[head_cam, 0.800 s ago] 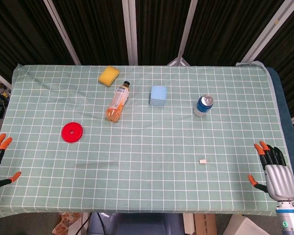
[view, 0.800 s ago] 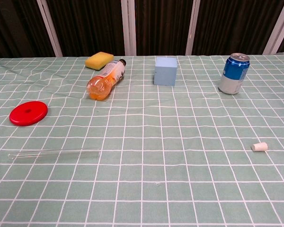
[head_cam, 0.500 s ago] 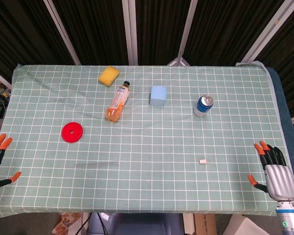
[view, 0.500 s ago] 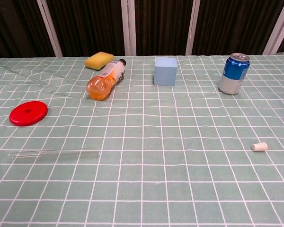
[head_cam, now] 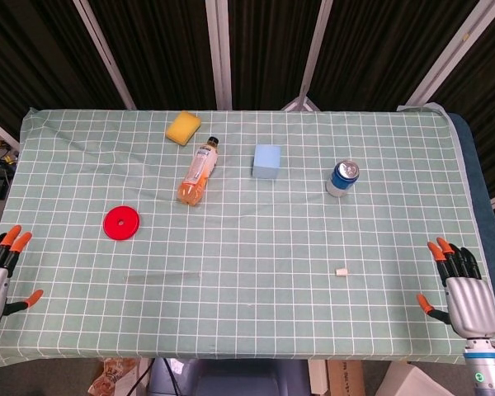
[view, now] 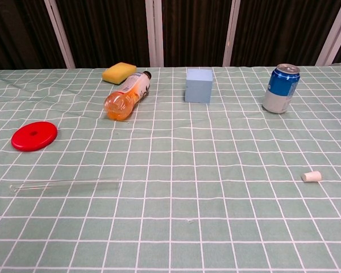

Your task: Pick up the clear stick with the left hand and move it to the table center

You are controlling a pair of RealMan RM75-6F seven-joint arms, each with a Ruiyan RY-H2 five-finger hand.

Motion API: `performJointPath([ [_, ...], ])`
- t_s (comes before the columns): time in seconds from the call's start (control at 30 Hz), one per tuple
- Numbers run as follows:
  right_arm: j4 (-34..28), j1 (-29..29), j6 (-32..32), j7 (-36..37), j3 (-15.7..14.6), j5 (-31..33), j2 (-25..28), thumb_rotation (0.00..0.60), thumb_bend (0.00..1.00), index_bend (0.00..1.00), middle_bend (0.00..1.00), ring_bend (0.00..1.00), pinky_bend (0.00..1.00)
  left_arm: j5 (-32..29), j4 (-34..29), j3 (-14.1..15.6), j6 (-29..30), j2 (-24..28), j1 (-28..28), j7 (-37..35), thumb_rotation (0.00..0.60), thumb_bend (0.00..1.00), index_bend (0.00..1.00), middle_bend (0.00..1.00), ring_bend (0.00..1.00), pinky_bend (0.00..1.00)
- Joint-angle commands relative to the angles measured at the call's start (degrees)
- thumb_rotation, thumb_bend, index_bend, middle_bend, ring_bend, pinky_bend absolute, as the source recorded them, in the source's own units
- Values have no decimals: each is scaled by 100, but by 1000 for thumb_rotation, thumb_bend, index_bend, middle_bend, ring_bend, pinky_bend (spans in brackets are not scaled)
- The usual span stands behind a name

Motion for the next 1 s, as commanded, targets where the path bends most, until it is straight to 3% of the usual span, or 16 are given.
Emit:
performJointPath([
  [0.03,-7,0,2,26,7,8,8,600,298,0,0,0,0,31,-173,-11,-135,-42,-117,260,600,210,68,39,0,0],
  [0.13,-17,-6,24,42,-1,-23,17,600,298,0,0,0,0,61,-391,-49,-325,-151,-293,669,600,266,138,119,0,0],
  [0.37,-17,1,-2,59,-1,-3,17,600,298,0,0,0,0,-328,-894,-229,-806,-708,-685,1766,600,277,250,299,0,0],
  [0.7,-28,21,-44,130,-5,-5,34,600,298,0,0,0,0,-1413,-1115,-430,-1135,-1754,-1088,3294,600,278,326,341,1,0],
  [1.0,-45,34,-82,186,-5,16,50,600,299,0,0,0,0,-2004,-839,-460,-1021,-2612,-1348,4263,600,302,363,384,2,0],
])
